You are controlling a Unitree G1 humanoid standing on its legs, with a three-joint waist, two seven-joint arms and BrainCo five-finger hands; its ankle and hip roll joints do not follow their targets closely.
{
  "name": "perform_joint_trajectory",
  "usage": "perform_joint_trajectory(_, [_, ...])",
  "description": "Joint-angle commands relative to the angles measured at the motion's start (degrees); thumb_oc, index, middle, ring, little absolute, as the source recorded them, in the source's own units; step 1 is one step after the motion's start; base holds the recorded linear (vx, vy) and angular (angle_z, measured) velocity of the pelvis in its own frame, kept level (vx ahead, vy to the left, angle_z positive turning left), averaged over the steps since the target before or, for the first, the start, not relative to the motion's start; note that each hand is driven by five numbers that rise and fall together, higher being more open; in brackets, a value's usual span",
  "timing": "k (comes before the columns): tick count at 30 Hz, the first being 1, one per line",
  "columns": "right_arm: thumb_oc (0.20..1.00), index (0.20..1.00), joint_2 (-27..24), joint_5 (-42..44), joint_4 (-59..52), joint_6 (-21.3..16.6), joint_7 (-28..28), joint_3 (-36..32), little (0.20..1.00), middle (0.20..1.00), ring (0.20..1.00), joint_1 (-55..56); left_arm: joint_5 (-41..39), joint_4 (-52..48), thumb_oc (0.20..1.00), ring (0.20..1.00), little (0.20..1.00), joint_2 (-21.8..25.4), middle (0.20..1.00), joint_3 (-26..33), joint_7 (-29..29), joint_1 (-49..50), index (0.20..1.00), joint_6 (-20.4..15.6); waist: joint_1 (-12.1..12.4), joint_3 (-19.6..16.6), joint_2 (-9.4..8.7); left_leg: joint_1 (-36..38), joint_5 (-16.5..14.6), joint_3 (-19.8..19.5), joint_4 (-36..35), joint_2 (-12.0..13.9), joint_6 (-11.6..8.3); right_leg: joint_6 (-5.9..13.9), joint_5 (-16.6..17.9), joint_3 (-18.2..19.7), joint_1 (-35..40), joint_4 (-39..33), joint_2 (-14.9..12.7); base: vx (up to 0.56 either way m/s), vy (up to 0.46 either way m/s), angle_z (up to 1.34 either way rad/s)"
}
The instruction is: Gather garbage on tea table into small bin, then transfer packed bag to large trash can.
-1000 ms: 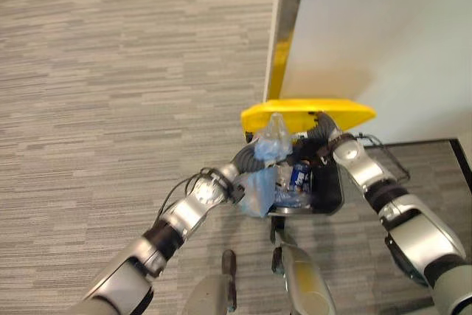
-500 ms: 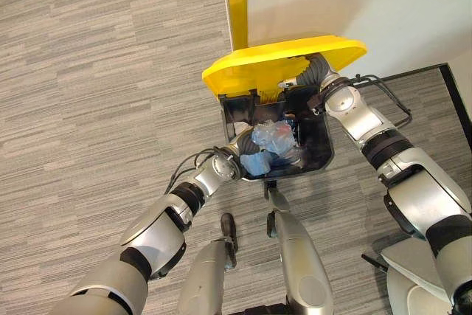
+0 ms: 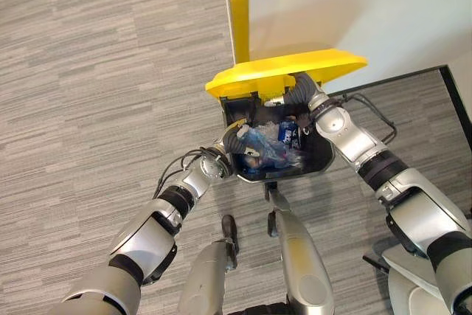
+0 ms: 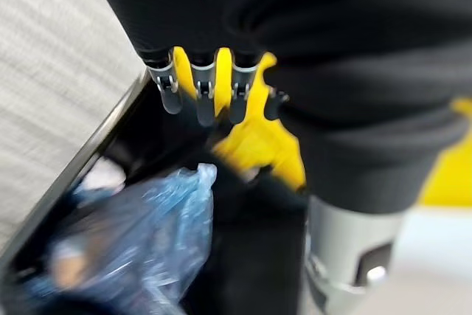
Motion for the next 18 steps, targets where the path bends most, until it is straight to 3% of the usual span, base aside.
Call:
perform_joint_trajectory(1, [1.000, 1.000, -0.88, -1.60, -5.02, -3.78, 0.26, -4.12, 1.000, 1.000, 1.000, 3.69, -3.87, -7.04, 1.000, 1.000, 1.000, 1.72, 1.000, 3.07, 0.69, 7.41, 1.000, -3.83, 1.85, -4.97, -1.19, 6.60, -8.19, 1.25, -0.03, -1.39, 0.08, 5.39, 0.65, 2.69, -2.02, 0.54, -1.68, -0.04, -0.021, 0.17])
perform_joint_trajectory(2, [1.000, 1.000, -0.85, -1.64, -5.16, -3.72, 0.27, -4.18, 1.000, 1.000, 1.000, 3.88, -3.87, -7.22, 1.000, 1.000, 1.000, 1.80, 1.000, 3.05, 0.66, 7.61, 1.000, -3.75, 1.86, -5.02, -1.22, 6.68, -8.19, 1.24, -0.05, -1.37, 0.08, 5.39, 0.66, 2.67, -1.92, 0.48, -1.66, -0.06, -0.004, 0.14])
perform_joint_trajectory(3, [1.000, 1.000, -1.11, -2.14, -8.19, -4.05, 1.45, -8.11, 1.000, 1.000, 1.000, 11.55, -5.65, -12.17, 1.000, 1.000, 1.000, 4.57, 1.000, 7.45, -0.38, 14.92, 1.000, -4.58, 3.00, -5.83, -1.81, 8.04, -8.53, 0.94, -0.10, -1.59, 0.38, 5.56, 1.26, 2.42, -0.05, -0.44, -2.02, -0.05, 0.005, 0.09])
perform_joint_trajectory(7, [1.000, 1.000, 0.98, -3.38, -12.33, -3.67, 5.10, -16.75, 1.000, 1.000, 1.000, 27.80, -7.38, -16.72, 1.000, 1.000, 1.000, 9.80, 1.000, 19.40, -2.90, 31.27, 1.000, -4.63, 5.59, -7.26, -3.48, 9.94, -9.08, 1.19, 1.32, -3.14, 1.96, 7.04, 3.39, 1.28, 4.43, -3.76, -3.10, -0.12, 0.084, 0.00])
perform_joint_trajectory(10, [1.000, 1.000, 1.88, -2.58, -12.29, -3.64, 6.52, -20.58, 1.000, 1.000, 1.000, 34.44, -10.90, -17.61, 1.000, 1.000, 1.000, 10.14, 1.000, 25.27, -4.91, 38.26, 1.000, -4.86, 6.33, -8.61, -4.02, 11.13, -8.26, 1.59, 0.74, -3.80, 2.77, 8.00, 3.82, -0.46, 5.63, -4.37, -3.55, -0.09, 0.114, -0.22])
perform_joint_trajectory(11, [1.000, 1.000, 2.37, -2.32, -11.68, -3.51, 7.29, -22.18, 1.000, 1.000, 1.000, 37.07, -12.32, -17.68, 1.000, 1.000, 1.000, 10.15, 1.000, 27.60, -5.53, 40.89, 1.000, -4.82, 6.27, -9.13, -4.01, 12.40, -7.14, 1.68, -1.22, -3.96, 3.21, 8.81, 5.49, -0.83, 5.52, -2.98, -3.70, -0.11, 0.112, -0.32])
perform_joint_trajectory(12, [1.000, 1.000, 2.65, -2.16, -10.84, -3.48, 7.55, -22.66, 1.000, 1.000, 1.000, 38.22, -12.94, -17.67, 1.000, 1.000, 1.000, 9.93, 1.000, 28.41, -5.77, 42.04, 1.000, -4.77, 6.26, -9.11, -3.63, 12.61, -5.80, 1.62, -2.45, -3.68, 3.32, 9.08, 4.98, -1.39, 5.41, -1.15, -3.55, -0.26, 0.202, -0.19])
perform_joint_trajectory(13, [1.000, 1.000, 3.05, -2.85, -6.38, -3.49, 7.98, -25.27, 1.000, 1.000, 1.000, 44.12, -12.73, -16.25, 1.000, 1.000, 1.000, 9.64, 1.000, 30.11, -7.35, 44.90, 1.000, -3.65, 7.18, -11.08, -0.55, 11.95, -1.09, 0.93, -8.17, -1.54, 3.38, 5.97, -5.43, 0.28, 7.69, 11.88, -1.36, -0.24, 0.158, -0.20])
perform_joint_trajectory(15, [1.000, 1.000, 3.37, -2.82, -5.69, -3.41, 8.07, -25.46, 1.000, 1.000, 1.000, 44.79, -12.13, -15.96, 1.000, 1.000, 1.000, 9.87, 1.000, 29.92, -7.46, 45.09, 1.000, -3.49, 7.30, -11.76, -0.28, 11.74, -0.19, 0.87, -9.17, -1.28, 3.30, 5.54, -6.62, 0.85, 8.19, 13.73, -1.03, -0.10, 0.056, 0.10])
perform_joint_trajectory(16, [1.000, 1.000, 3.90, -3.00, -3.20, -3.44, 7.91, -25.49, 1.000, 1.000, 1.000, 46.21, -11.17, -14.80, 1.000, 1.000, 1.000, 9.94, 1.000, 29.75, -7.72, 45.59, 1.000, -3.25, 7.76, -12.74, 0.32, 11.85, 1.01, 0.74, -10.84, -0.60, 2.92, 5.25, -9.08, 2.58, 10.20, 16.32, 0.38, 0.01, -0.037, 0.06])
perform_joint_trajectory(18, [1.000, 1.000, 4.01, -3.00, -1.88, -3.17, 7.83, -25.67, 1.000, 1.000, 1.000, 47.18, -10.90, -14.84, 1.000, 1.000, 1.000, 9.79, 1.000, 29.15, -7.81, 45.61, 1.000, -3.18, 7.90, -13.70, -0.43, 11.87, 1.79, 0.36, -11.98, -0.93, 2.31, 4.49, -9.88, 3.25, 13.55, 11.34, 1.38, 0.06, -0.091, -0.14])
